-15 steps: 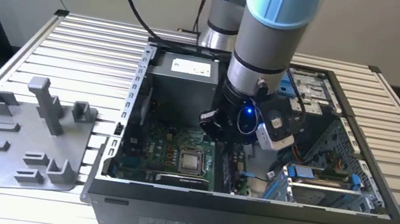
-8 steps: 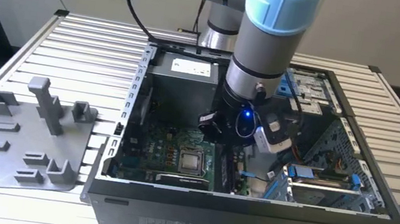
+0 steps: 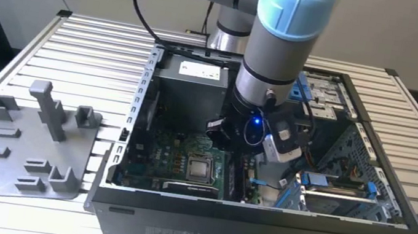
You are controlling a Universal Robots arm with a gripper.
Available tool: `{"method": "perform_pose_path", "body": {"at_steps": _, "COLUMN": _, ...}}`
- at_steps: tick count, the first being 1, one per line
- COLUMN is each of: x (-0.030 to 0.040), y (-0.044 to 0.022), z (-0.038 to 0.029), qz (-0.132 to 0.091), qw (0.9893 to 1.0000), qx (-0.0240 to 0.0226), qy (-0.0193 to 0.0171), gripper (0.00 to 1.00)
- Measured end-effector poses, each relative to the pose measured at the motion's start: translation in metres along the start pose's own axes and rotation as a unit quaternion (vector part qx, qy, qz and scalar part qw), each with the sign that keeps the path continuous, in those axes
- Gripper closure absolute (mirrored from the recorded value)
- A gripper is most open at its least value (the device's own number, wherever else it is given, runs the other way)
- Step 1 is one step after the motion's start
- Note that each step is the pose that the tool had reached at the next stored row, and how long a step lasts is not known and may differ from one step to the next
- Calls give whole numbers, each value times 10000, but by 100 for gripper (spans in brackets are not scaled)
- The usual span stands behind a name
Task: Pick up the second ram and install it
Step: 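Insert the second ram into the second slot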
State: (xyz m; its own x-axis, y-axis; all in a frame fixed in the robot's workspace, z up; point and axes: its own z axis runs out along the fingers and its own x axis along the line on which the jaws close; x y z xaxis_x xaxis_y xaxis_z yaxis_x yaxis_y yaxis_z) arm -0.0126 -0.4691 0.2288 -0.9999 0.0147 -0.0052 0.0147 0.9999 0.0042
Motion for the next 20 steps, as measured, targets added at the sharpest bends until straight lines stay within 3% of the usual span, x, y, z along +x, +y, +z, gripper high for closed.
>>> {"method": "perform_pose_path", "body": {"at_steps": 10, "x": -44, "y": 2, "z": 15, "qz": 0, "qw": 10000, "qx": -4, "qy": -1, "gripper": 86}}
{"method": "perform_pose_path", "body": {"at_steps": 20, "x": -18, "y": -4, "z": 81, "qz": 0, "qw": 10000, "qx": -2, "qy": -2, "gripper": 86}}
